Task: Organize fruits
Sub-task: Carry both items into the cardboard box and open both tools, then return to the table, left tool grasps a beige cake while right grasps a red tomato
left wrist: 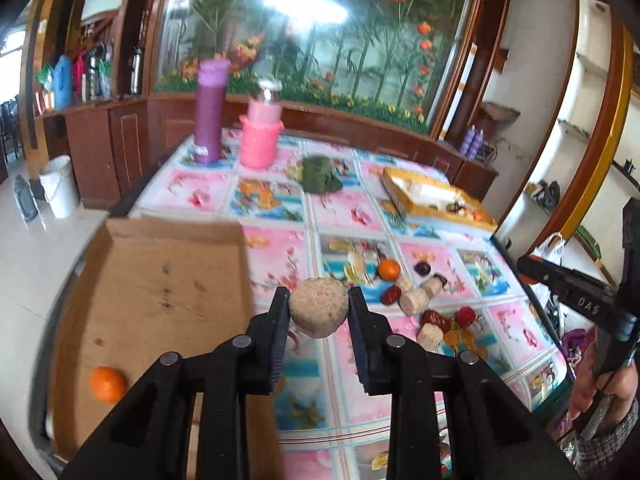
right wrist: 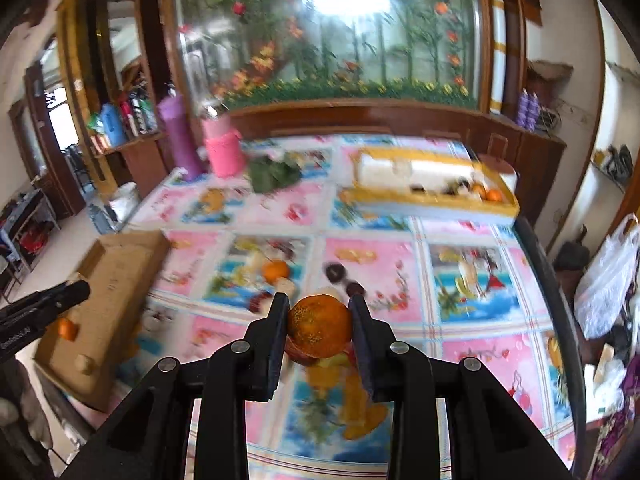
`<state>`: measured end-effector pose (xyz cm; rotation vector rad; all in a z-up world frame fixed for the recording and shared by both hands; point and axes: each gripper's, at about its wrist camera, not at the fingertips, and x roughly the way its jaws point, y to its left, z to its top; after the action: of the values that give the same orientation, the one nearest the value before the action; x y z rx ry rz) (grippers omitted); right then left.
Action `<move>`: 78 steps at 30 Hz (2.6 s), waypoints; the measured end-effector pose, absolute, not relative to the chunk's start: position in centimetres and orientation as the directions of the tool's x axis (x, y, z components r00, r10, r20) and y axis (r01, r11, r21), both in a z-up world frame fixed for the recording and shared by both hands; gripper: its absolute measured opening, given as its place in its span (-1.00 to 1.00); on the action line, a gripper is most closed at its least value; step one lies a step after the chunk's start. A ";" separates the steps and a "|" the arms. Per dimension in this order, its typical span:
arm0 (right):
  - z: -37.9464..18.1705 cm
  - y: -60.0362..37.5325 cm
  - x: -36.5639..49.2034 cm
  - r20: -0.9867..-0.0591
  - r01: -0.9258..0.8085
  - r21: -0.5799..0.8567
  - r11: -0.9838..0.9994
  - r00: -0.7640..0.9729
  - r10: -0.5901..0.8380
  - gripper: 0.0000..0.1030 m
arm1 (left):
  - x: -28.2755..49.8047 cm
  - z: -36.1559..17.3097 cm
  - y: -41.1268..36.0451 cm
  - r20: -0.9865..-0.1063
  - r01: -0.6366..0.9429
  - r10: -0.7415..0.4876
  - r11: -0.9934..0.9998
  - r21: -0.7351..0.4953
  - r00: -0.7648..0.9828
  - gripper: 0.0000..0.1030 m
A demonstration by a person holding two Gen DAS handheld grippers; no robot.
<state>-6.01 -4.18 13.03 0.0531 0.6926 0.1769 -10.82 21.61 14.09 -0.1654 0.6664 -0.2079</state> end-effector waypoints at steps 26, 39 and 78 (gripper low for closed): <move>5.9 23.7 -1.2 -0.768 -0.600 0.151 0.786 0.429 0.475 -0.35 | -3.2 4.8 38.5 -0.830 -0.158 0.044 0.986 -0.054 0.557 -0.46; 1.6 26.1 -1.0 -0.808 -0.621 0.142 0.771 0.377 0.452 -0.28 | -4.0 5.8 38.0 -0.810 -0.141 0.025 0.987 -0.071 0.586 -0.02; 11.1 -2.3 -12.2 -0.628 -0.133 0.243 0.961 0.733 0.260 0.31 | -10.4 13.0 26.7 -0.559 0.045 -0.152 0.979 -0.200 0.815 0.44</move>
<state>-12.22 -2.28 11.12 0.1866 0.7167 0.2173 -10.44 26.75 12.99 -0.1811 0.6098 -0.1057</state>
